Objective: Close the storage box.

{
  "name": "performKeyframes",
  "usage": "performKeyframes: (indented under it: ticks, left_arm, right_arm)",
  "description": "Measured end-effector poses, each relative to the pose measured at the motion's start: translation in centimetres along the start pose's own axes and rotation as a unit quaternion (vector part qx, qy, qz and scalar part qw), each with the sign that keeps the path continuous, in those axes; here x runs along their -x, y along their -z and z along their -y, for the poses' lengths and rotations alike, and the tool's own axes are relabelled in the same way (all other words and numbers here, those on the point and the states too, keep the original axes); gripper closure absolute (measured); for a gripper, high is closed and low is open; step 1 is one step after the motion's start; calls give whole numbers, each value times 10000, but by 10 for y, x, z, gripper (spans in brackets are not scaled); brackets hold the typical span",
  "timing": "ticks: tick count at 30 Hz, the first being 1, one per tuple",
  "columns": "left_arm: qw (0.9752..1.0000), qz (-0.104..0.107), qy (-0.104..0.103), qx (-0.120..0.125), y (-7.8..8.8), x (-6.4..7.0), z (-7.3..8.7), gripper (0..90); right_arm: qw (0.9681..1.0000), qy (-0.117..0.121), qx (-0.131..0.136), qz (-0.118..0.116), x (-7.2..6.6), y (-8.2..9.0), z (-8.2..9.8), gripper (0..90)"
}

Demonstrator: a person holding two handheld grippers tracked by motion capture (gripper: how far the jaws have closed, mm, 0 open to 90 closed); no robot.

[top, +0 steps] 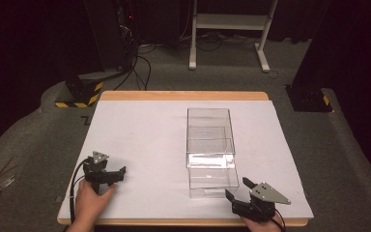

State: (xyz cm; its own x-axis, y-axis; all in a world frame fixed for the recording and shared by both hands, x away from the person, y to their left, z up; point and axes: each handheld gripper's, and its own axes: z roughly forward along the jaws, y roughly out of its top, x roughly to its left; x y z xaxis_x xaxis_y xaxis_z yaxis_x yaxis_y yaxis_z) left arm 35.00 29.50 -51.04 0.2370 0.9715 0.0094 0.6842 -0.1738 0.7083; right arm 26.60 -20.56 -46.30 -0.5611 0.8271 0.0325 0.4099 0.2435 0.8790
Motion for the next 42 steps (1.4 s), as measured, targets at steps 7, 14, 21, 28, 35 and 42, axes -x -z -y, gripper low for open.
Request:
performKeyframes:
  ticks: [7,14,21,28,35,42]
  left_arm:
    - [10000,0,0,-1,0,0,0,12]
    - [10000,-1,0,1,0,0,0,12]
    - [10000,-1,0,-1,0,0,0,12]
    - [10000,1,0,-1,0,0,0,12]
    - [10000,0,-1,1,0,0,0,12]
    - [10000,0,0,0,0,0,0,12]
  right_arm:
    - [10000,10,38,47,0,-7,-4,243]
    - [10000,23,24,69,0,-13,-8,238]
    - [9999,48,40,106,1,-17,-10,238]
    - [9999,36,-23,125,2,-22,-10,237]
    - [9999,8,-42,148,6,-24,-12,227]
    - [9999,-39,-49,138,8,-28,-14,219]
